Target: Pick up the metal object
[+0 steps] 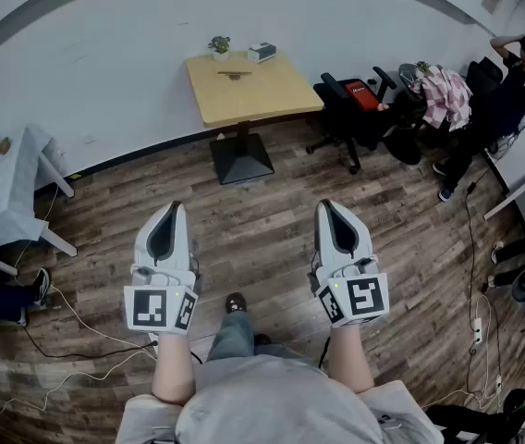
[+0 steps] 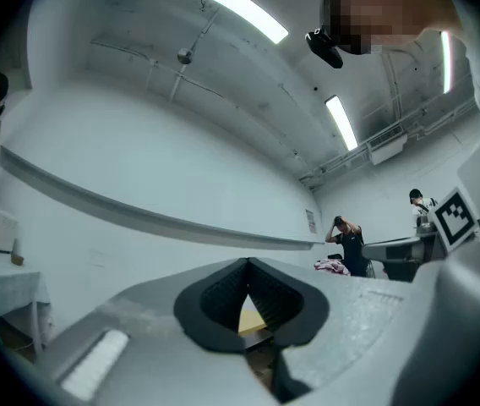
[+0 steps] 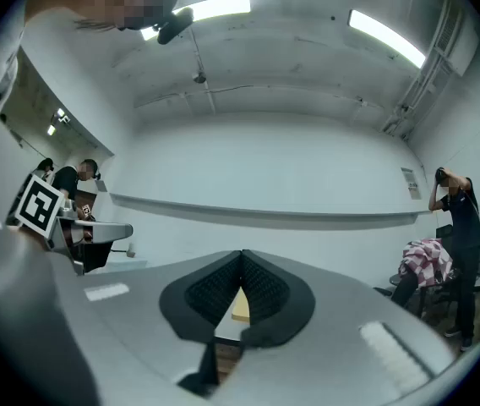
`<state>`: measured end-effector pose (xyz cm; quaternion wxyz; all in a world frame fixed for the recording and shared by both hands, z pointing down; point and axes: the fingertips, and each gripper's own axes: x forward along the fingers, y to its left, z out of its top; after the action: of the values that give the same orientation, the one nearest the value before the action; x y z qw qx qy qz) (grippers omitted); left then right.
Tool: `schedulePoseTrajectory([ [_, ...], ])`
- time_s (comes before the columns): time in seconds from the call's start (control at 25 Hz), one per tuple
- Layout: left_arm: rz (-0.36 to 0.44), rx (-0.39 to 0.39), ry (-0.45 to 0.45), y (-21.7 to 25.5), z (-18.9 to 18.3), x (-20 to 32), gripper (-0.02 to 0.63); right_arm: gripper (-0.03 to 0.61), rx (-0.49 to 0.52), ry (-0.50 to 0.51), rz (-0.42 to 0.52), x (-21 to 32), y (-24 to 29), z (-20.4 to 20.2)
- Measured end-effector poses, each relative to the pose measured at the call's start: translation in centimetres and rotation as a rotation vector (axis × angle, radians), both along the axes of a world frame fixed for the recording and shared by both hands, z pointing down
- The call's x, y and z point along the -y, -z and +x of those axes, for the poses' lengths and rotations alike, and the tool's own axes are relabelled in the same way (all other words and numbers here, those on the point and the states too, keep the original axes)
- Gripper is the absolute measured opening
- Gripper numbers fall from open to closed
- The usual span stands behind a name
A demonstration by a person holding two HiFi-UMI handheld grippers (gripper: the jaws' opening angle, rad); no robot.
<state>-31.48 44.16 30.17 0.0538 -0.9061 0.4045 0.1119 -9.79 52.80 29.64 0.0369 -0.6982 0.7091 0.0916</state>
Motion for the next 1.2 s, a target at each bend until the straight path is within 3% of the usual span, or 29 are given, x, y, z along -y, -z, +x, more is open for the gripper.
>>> schedulePoseTrajectory([
  [0.64,-0.012,0.023,-0.016,-0.7,2.4,2.1,0.003,0.000,-0.027,0.020,0.006,2.2,-0.6,1.4],
  [1.0,-0.002,0.029,-0.007,0.0,4.2,8.3,0.004,0.000,-0.084,0.129,0.036,8.3,0.6,1.9],
  [1.2,0.015,0.025,-0.017,1.0,5.8,12.4,0.003,0.002,-0.025,0.093,0.096,12.1,2.0,4.1],
])
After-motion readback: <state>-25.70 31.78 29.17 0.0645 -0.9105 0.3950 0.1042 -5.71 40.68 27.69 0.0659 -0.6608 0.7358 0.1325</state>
